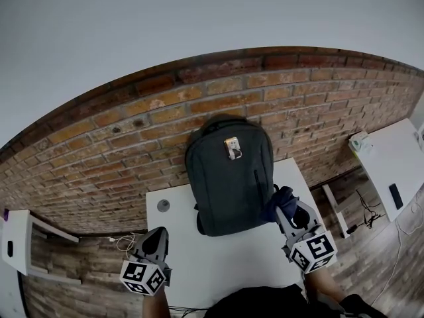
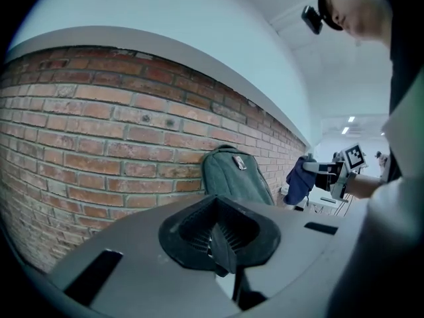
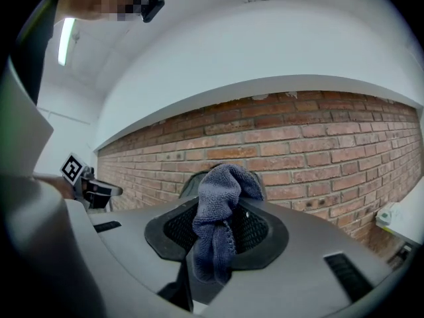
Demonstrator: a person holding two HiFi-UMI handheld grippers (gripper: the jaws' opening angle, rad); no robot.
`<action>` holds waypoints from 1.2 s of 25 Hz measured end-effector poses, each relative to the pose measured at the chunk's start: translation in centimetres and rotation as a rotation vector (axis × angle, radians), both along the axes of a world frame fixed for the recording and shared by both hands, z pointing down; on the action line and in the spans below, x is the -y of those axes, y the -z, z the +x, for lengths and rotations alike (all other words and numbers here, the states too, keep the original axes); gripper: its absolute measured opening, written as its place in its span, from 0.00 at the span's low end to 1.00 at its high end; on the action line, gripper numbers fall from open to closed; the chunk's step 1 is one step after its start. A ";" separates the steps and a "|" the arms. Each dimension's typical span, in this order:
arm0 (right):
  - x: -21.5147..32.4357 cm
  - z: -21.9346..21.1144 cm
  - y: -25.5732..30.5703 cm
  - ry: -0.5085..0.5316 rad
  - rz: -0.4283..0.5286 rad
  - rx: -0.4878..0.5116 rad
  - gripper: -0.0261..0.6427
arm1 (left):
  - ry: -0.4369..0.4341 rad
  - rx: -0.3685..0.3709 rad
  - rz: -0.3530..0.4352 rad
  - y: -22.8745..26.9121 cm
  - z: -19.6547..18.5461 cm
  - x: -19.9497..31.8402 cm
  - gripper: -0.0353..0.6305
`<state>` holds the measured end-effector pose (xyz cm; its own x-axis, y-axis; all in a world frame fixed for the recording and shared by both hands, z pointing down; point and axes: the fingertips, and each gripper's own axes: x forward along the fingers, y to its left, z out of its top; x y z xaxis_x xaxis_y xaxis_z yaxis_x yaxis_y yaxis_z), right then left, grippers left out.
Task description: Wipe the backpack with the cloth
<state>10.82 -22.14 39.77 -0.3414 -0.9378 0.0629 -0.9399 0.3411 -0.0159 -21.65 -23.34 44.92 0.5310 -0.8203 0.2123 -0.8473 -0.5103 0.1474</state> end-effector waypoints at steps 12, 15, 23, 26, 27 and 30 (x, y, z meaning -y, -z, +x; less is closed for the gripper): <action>7.0 4.6 -0.6 -0.077 -0.042 -0.079 0.19 | 0.068 -0.019 -0.018 -0.5 0.2 0.3 0.05; 9.0 6.8 -1.4 -0.115 -0.066 -0.065 0.19 | 0.074 -0.014 -0.023 -0.6 0.7 0.3 0.05; 15.2 10.7 -2.6 -0.184 -0.142 0.009 0.19 | 0.106 0.001 -0.046 -1.2 0.8 0.0 0.05; 17.2 10.6 -2.5 -0.165 -0.188 0.057 0.19 | 0.116 0.009 -0.055 -1.4 0.7 0.0 0.05; 17.8 10.4 -2.5 -0.155 -0.196 0.063 0.19 | 0.120 0.010 -0.056 -1.4 0.7 0.0 0.05; 19.5 9.5 -3.1 -0.130 -0.224 0.073 0.19 | 0.134 0.012 -0.058 -1.3 0.7 -0.1 0.05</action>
